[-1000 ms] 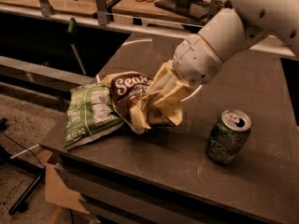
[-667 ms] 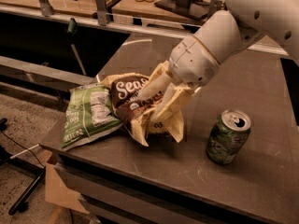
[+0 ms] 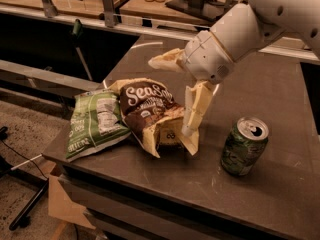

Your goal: Move brown chip bag near green jalapeno chip bag

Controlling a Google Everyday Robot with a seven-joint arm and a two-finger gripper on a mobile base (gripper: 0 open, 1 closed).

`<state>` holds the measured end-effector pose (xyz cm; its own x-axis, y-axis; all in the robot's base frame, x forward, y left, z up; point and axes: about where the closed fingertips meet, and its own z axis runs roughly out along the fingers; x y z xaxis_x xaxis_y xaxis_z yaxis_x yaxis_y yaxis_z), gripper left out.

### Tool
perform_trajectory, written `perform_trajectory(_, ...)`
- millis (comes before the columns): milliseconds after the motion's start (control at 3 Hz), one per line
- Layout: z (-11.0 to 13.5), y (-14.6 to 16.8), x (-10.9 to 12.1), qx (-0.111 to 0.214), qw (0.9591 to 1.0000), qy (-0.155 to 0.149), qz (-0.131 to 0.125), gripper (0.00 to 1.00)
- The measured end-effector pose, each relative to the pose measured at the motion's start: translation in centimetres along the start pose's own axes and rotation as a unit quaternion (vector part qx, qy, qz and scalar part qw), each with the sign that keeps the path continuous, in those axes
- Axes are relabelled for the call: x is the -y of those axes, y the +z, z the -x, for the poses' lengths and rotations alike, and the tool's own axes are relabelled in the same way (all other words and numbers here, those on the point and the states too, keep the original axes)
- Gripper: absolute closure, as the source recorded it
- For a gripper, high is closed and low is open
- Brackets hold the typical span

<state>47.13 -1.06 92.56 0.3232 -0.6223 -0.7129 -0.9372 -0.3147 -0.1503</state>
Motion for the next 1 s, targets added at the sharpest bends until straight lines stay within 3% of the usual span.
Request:
perform_trajectory(333, -0.9, -3.3, 3.9, -0.027, 0.9958, -0.007, -0.087, 0.00)
perform_trajectory(667, -1.8, -7.0, 7.9, -0.063, 0.9810, -0.016, -0.183, 0.00)
perform_trajectory(1000, -2.5, -10.1, 9.4, -0.118, 0.9552, 0.001, -0.271, 0.00)
